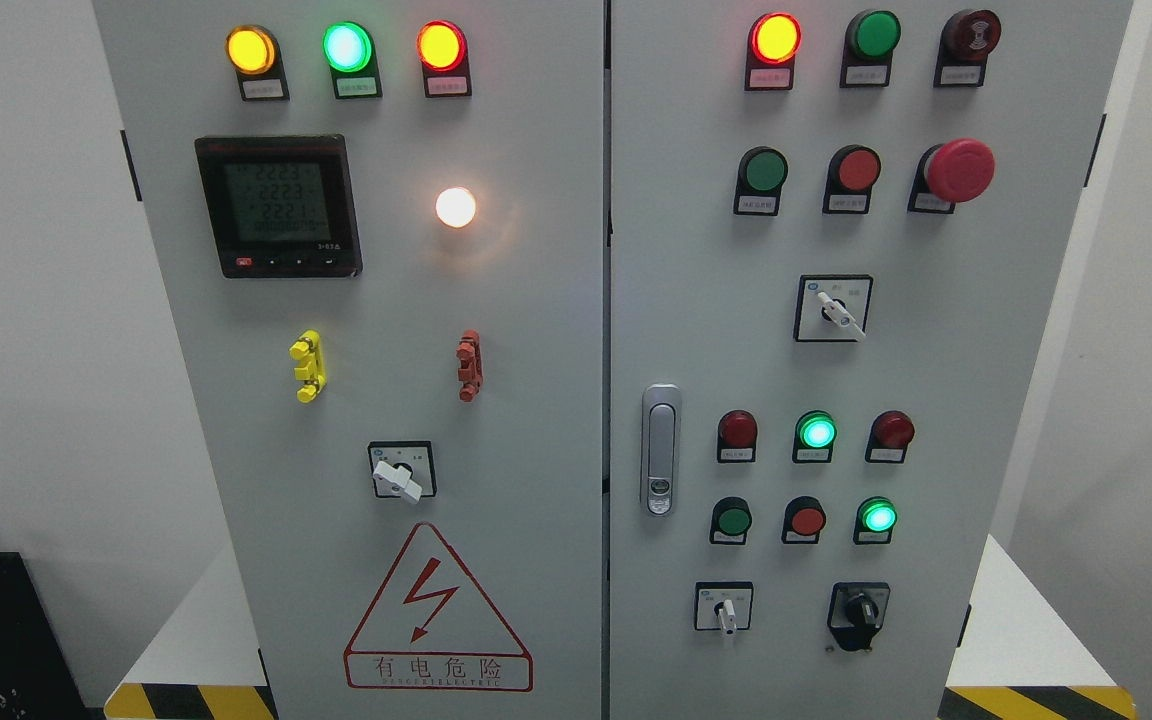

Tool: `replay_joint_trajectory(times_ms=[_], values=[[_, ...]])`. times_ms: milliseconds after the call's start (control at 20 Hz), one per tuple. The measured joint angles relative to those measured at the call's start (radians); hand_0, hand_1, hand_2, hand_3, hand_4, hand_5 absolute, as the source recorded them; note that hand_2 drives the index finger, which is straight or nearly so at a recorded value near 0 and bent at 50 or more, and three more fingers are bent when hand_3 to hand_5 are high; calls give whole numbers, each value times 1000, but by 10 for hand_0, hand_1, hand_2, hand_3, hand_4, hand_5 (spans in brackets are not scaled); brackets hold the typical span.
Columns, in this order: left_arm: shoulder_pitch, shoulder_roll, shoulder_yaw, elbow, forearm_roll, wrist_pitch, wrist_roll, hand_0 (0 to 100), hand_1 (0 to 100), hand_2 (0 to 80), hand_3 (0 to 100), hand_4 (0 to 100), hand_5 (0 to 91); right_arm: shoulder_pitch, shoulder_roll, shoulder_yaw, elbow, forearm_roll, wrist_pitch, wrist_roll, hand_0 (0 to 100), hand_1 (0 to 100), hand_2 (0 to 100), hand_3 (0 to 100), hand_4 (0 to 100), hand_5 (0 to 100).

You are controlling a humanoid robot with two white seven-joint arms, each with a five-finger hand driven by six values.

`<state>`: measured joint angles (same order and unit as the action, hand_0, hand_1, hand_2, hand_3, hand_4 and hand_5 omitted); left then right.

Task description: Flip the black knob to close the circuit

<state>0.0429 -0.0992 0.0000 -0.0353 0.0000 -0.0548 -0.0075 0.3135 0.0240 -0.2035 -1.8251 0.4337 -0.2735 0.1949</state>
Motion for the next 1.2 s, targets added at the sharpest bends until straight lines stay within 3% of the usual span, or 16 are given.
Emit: replay_joint_trajectory(times_ms=[300, 450, 550, 850, 1200], values=[[0, 0, 0, 0, 0, 0, 0, 0, 0, 0, 49, 25, 0, -81, -31, -54, -112, 344, 24, -7, 0, 106, 860, 1000, 795, 846], [0, 0, 0, 0, 0, 0, 0, 0, 0, 0, 49, 25, 0, -127, -43, -62, -149, 486, 89, 32, 0, 10, 868, 1000, 804, 849], [0, 0, 0, 0, 0, 0, 0, 0, 0, 0, 49, 24, 0, -161, -50, -57, -168, 572, 138, 51, 0, 0, 866, 1000, 805, 850], [0, 0, 0, 0, 0, 0, 0, 0, 0, 0, 49, 25, 0, -256, -63, 8, -197, 796, 271, 111, 0, 0, 867, 1000, 798, 839], [0, 0, 0, 0, 0, 0, 0, 0, 0, 0, 48, 24, 0, -313, -70, 100, -196, 937, 365, 128, 0, 0, 869, 1000, 795, 835]])
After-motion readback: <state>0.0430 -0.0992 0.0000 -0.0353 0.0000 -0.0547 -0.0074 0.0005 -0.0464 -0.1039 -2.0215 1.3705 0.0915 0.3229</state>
